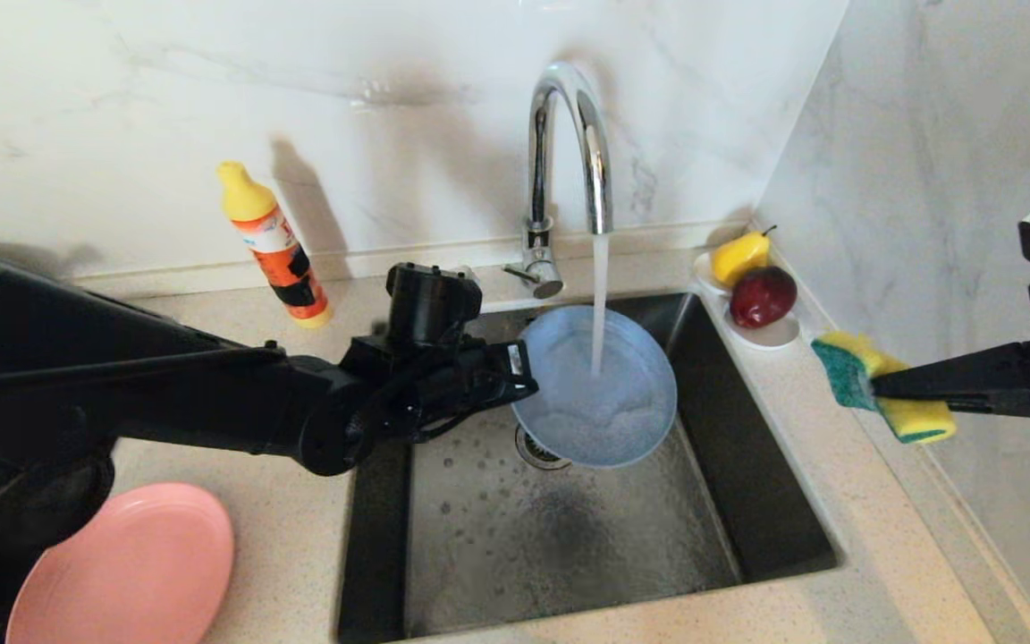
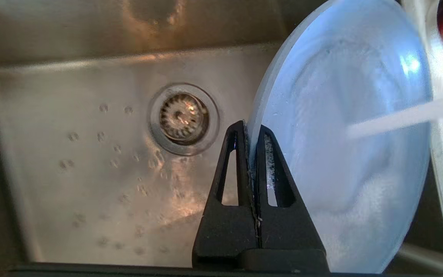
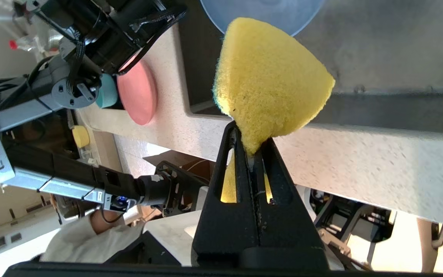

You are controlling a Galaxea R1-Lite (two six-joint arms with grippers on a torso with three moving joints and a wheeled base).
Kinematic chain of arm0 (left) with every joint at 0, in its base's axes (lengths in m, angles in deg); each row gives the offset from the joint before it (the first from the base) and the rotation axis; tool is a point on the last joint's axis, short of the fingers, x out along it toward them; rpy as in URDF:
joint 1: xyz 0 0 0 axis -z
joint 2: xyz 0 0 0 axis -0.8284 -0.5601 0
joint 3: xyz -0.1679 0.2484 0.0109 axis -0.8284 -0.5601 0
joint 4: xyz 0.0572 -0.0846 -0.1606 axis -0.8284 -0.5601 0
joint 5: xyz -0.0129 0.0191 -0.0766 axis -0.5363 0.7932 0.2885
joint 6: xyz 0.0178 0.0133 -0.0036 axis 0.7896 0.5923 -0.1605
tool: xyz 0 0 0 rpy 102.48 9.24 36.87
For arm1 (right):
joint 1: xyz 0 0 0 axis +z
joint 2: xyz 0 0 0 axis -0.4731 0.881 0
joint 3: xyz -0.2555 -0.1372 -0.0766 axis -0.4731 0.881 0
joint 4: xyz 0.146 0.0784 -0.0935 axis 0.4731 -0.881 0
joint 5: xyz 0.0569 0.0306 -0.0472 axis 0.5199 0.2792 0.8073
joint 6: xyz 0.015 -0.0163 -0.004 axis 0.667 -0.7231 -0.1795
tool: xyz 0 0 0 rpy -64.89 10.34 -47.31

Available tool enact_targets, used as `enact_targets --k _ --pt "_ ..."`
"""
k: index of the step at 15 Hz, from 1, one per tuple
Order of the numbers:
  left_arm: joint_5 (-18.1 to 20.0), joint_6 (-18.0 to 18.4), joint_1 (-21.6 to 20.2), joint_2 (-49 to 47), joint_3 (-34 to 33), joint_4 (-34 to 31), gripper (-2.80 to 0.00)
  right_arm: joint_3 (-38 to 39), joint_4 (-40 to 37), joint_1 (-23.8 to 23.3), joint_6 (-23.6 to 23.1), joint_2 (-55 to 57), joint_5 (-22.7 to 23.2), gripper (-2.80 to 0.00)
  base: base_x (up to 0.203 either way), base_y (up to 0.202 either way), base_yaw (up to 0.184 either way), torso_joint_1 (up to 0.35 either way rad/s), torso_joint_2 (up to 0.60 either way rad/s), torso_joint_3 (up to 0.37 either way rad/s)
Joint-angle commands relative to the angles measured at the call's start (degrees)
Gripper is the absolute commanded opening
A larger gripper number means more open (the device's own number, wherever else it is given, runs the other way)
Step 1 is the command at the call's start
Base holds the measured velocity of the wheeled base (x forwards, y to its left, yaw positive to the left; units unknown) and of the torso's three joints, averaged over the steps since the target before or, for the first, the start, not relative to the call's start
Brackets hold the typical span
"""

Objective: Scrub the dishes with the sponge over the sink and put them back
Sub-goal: Rinse the plate

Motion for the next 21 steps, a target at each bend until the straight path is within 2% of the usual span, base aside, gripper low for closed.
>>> enact_targets --k 1,7,8,10,15,17,21 --pt "0.1 -0.1 1.3 -2.3 1.0 0.2 -2.8 0.9 -0.1 -0.3 0.1 -0.2 0.3 -2.8 0.0 0.0 0.0 0.0 0.0 0.0" --pt "-0.3 -1.7 3.3 -3.3 0.6 0.2 -2.8 3.9 0.1 -0.5 -0.8 -1.1 0.4 -2.8 0.0 0.0 0.0 0.0 0.0 0.0" --pt "-1.5 -1.7 3.1 -2.9 0.2 0.1 -2.8 4.7 0.1 -0.5 -0.8 -1.3 0.7 -2.8 0.0 0.0 0.0 0.0 0.0 0.0" --pt "-7.2 -1.0 1.3 -2.2 0.1 0.2 -2.8 6.3 0.2 -0.5 -0.9 -1.4 1.5 -2.8 0.0 0.0 0.0 0.0 0.0 0.0" --pt "-17.9 10.0 -3.7 5.0 -4.7 1.0 -2.8 11.7 5.8 -0.4 -1.0 -1.8 2.5 -2.8 0.0 0.0 0.0 0.0 0.0 0.0" --pt "-23.0 16.1 -5.1 8.4 -7.1 1.2 -2.8 13.0 6.2 0.3 -1.1 -2.5 2.5 -2.8 0.0 0.0 0.0 0.0 0.0 0.0" --pt "-26.6 25.7 -8.9 12.2 -8.8 4.2 -2.8 14.4 6.2 1.0 -1.2 -2.8 2.6 -2.8 0.0 0.0 0.0 0.0 0.0 0.0"
